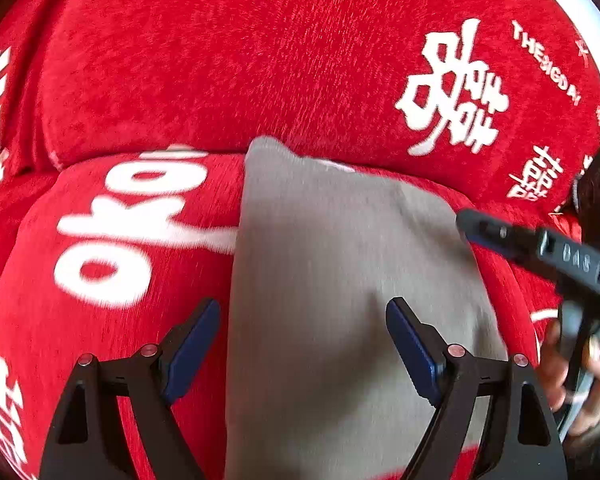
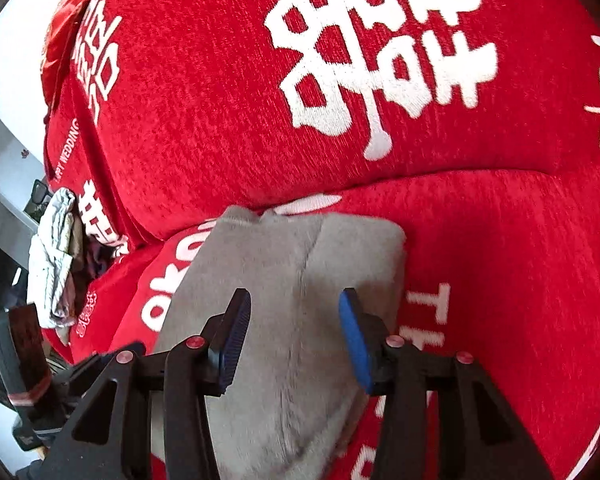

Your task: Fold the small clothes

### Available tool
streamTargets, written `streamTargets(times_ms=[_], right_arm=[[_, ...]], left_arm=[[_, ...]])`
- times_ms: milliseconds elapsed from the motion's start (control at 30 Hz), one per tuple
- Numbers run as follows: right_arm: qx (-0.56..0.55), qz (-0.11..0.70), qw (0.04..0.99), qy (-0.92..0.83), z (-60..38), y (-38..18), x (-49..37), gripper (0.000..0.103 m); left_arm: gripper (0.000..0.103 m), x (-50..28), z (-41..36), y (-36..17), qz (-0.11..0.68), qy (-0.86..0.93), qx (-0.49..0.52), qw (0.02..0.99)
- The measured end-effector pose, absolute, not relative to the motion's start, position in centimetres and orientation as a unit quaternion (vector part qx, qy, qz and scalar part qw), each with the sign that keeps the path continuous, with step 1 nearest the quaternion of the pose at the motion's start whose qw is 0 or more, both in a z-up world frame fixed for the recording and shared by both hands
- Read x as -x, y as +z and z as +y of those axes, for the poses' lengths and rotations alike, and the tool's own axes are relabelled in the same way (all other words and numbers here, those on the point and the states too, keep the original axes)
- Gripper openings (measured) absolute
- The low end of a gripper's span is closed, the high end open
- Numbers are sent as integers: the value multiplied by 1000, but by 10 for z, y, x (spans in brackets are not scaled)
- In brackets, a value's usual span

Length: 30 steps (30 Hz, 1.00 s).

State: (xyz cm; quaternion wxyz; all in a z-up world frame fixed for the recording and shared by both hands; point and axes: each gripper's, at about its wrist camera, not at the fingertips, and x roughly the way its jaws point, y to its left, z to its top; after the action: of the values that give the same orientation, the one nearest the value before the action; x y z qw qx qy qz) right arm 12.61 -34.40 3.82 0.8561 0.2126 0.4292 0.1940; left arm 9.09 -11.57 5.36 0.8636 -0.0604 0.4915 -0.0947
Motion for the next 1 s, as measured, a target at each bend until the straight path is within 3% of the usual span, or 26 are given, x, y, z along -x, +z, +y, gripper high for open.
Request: streamTargets(times_ms=[200,300,467,700,1000], right_arm=[[-214,470,841,160,-344,-1,-162,49],[-219,459,845,165,-350,-9,-167,49],[-199,468,848,153,-347,4,-165,50],[-149,415,867,234,-317,46,-79,50],[-93,419,880,202,-312,28,-8,50]], left_arm=[[86,-146,-124,21,541,-67,26,838],[103,-154,-122,11,542,-45,25,839],[103,-145,-112,17,534,-55,31,843],[103,-94,-108,36,499,-75,-9,863],[103,-60,-100,44,485,-76,-12,871]])
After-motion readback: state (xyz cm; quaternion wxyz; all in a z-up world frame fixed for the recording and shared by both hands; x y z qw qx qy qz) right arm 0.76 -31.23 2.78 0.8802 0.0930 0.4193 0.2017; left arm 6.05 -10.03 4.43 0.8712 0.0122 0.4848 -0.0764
